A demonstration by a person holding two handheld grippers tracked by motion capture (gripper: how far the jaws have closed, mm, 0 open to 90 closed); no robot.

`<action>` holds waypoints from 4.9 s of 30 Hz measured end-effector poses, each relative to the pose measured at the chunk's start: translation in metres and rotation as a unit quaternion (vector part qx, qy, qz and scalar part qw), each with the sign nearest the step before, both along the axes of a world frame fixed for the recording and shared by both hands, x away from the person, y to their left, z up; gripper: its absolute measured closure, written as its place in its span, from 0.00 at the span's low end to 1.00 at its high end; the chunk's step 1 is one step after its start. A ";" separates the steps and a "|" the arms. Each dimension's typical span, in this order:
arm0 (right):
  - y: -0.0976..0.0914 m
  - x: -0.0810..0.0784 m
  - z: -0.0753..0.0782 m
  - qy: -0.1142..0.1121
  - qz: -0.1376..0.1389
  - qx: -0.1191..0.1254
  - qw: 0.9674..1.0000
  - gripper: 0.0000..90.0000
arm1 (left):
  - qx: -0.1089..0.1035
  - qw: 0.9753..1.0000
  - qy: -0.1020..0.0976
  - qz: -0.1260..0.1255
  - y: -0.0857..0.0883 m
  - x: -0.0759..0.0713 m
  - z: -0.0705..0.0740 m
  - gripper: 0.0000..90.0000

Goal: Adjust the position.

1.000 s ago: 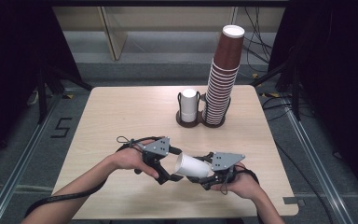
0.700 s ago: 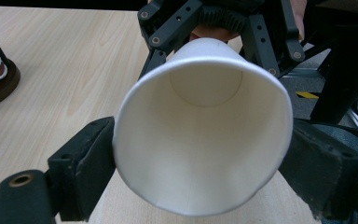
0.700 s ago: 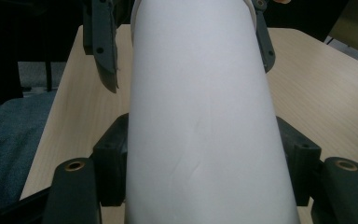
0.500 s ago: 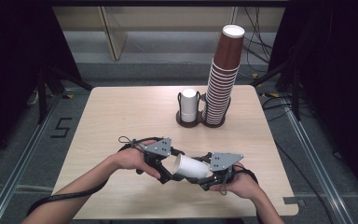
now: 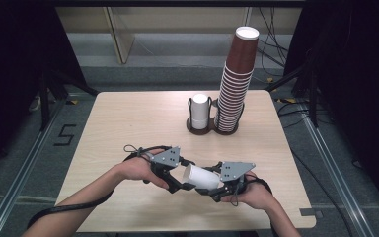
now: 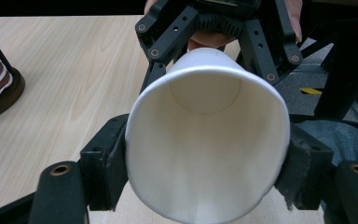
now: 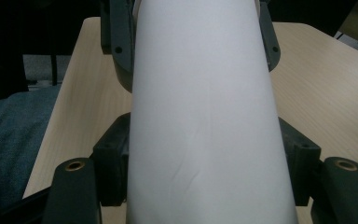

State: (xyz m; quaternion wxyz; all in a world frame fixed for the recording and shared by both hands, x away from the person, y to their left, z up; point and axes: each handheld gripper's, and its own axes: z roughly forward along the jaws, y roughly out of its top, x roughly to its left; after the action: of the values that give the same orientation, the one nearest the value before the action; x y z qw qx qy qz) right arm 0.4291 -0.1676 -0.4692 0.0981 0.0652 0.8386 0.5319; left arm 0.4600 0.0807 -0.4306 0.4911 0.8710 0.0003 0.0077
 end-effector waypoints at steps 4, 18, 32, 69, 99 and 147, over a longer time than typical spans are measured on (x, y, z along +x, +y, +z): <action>0.001 -0.001 0.001 0.004 -0.001 0.001 1.000 0.39 | 0.006 1.000 -0.009 -0.004 0.001 -0.001 0.003 0.33; 0.007 0.002 0.001 0.017 -0.018 -0.042 0.999 0.34 | 0.045 0.998 -0.039 -0.006 -0.005 -0.005 0.008 0.35; 0.010 0.000 0.000 0.004 -0.033 -0.071 0.997 0.11 | 0.089 0.993 -0.070 -0.009 -0.007 -0.009 0.015 0.35; 0.026 0.005 -0.001 -0.011 -0.080 -0.065 0.995 0.18 | 0.322 0.939 -0.119 -0.021 -0.005 0.003 0.041 0.35; 0.059 0.008 -0.005 -0.012 -0.046 -0.077 0.996 0.31 | 0.324 0.934 -0.138 -0.058 -0.031 -0.006 0.049 0.35; 0.014 0.011 -0.016 -0.033 -0.174 0.020 0.984 0.39 | -0.089 0.975 -0.009 0.206 0.031 -0.016 0.020 0.06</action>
State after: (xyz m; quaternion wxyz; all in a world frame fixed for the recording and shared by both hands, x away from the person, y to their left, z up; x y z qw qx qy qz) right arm 0.4397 -0.1532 -0.4849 0.2160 0.1946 0.7996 0.5255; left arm 0.4440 0.1120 -0.4105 0.5545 0.8051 0.1756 0.1166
